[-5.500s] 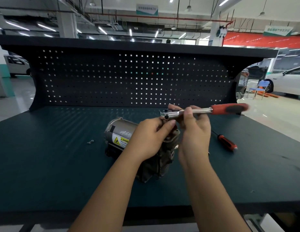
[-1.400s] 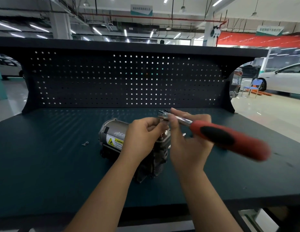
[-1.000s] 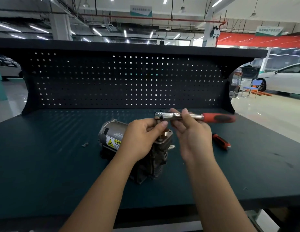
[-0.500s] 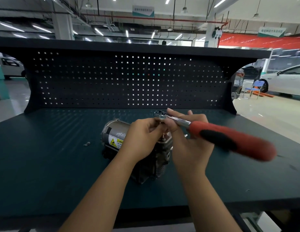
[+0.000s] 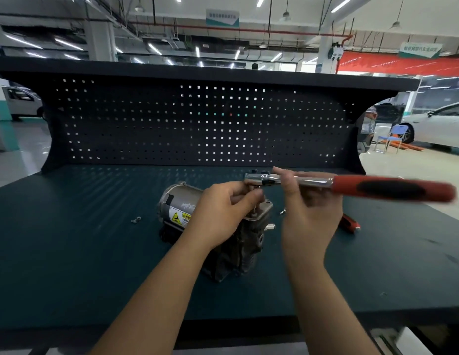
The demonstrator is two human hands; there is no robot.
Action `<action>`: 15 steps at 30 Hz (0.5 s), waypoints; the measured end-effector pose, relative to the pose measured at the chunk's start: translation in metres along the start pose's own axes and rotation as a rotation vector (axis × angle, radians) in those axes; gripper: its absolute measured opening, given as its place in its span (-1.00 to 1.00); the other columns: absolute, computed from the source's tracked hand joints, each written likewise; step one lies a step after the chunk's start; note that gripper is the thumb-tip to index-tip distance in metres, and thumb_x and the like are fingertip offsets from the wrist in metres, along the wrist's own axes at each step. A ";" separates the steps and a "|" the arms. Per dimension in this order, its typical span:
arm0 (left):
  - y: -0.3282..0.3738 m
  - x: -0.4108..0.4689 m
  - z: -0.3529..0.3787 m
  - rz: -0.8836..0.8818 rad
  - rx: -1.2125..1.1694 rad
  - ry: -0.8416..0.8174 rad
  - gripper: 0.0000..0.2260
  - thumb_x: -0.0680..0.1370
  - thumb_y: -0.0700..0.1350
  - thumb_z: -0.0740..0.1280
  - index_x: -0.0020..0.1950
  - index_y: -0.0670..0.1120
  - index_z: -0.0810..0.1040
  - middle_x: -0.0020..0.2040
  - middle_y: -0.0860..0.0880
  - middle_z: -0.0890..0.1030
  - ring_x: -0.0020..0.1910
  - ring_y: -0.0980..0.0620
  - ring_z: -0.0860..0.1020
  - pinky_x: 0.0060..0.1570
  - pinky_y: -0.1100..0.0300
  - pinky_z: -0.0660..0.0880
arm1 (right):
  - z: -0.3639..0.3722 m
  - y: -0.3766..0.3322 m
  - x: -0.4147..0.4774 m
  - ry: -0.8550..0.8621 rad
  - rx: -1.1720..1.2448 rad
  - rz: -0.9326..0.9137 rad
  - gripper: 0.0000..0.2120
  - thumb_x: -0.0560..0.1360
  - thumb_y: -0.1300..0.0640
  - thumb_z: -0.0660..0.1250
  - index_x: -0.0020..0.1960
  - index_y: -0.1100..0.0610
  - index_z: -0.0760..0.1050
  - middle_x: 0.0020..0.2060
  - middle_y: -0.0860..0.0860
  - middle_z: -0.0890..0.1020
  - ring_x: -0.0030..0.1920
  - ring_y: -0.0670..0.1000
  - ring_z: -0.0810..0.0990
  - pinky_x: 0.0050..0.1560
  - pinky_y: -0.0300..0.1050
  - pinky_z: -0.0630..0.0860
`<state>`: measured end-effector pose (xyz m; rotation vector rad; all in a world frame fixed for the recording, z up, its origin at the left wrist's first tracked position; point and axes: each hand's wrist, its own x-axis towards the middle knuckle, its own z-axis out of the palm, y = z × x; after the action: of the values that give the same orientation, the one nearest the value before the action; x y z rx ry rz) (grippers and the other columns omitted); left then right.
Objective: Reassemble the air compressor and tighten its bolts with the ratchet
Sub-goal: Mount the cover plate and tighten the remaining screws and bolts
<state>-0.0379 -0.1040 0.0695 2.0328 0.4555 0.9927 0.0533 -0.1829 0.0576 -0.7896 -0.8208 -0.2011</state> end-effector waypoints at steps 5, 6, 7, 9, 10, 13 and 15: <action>0.001 -0.001 0.005 0.006 -0.050 0.044 -0.87 0.49 0.08 0.32 -0.11 0.09 0.63 -0.27 0.17 0.68 -0.25 0.29 0.63 -0.28 0.45 0.47 | 0.008 -0.015 0.002 -0.299 -0.236 0.174 -0.78 0.55 0.22 0.33 -0.19 -0.03 0.40 -0.48 -0.11 0.63 -0.30 -0.28 0.63 -0.14 -0.51 0.47; 0.001 -0.001 0.004 0.006 -0.039 0.041 -0.88 0.53 0.04 0.32 -0.12 0.08 0.63 -0.28 0.18 0.68 -0.26 0.30 0.62 -0.30 0.47 0.45 | 0.007 -0.015 0.001 -0.217 -0.219 0.062 -0.80 0.51 0.21 0.37 -0.16 -0.04 0.43 -0.36 -0.09 0.67 -0.21 -0.23 0.65 -0.07 -0.45 0.49; 0.000 0.000 0.003 0.007 -0.025 0.036 -0.88 0.55 0.00 0.31 -0.12 0.06 0.63 -0.28 0.19 0.68 -0.26 0.30 0.62 -0.30 0.48 0.44 | 0.004 -0.012 0.000 -0.104 -0.200 -0.013 -0.81 0.47 0.19 0.42 -0.13 -0.05 0.46 -0.26 -0.10 0.69 -0.12 -0.17 0.66 -0.01 -0.37 0.51; 0.001 0.000 0.000 0.009 0.009 0.020 -0.85 0.55 0.01 0.30 -0.09 0.02 0.65 -0.23 0.18 0.68 -0.23 0.31 0.62 -0.27 0.49 0.45 | -0.001 -0.004 0.005 -0.021 -0.018 0.079 -0.90 0.47 0.19 0.42 -0.08 0.08 0.50 -0.18 -0.02 0.70 -0.07 -0.07 0.68 -0.02 -0.29 0.54; 0.001 0.000 -0.001 0.011 0.031 0.010 -0.82 0.55 0.03 0.30 -0.07 0.00 0.66 -0.21 0.16 0.69 -0.21 0.30 0.62 -0.23 0.46 0.47 | -0.001 -0.002 0.011 -0.019 0.095 0.233 -0.93 0.51 0.21 0.38 -0.05 0.18 0.50 -0.17 0.04 0.71 -0.07 -0.02 0.69 -0.02 -0.24 0.57; 0.002 0.002 -0.002 0.005 0.072 -0.015 -0.78 0.54 0.05 0.29 -0.03 -0.03 0.66 -0.16 0.06 0.70 -0.15 0.18 0.64 -0.05 0.18 0.57 | -0.004 0.002 0.031 -0.108 0.325 0.745 -0.89 0.59 0.23 0.23 -0.01 0.27 0.49 -0.18 0.07 0.71 -0.13 0.04 0.69 -0.07 -0.14 0.62; 0.001 0.002 -0.001 0.011 0.083 -0.004 -0.79 0.54 0.05 0.29 -0.05 -0.02 0.66 -0.16 0.04 0.70 -0.14 0.14 0.65 -0.03 0.11 0.57 | -0.004 0.001 0.034 -0.159 0.345 0.791 -0.88 0.60 0.22 0.21 0.04 0.27 0.47 -0.18 0.06 0.71 -0.14 0.04 0.68 -0.10 -0.13 0.63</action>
<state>-0.0373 -0.1030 0.0719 2.1135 0.4911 0.9905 0.0797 -0.1808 0.0799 -0.7512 -0.6127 0.6966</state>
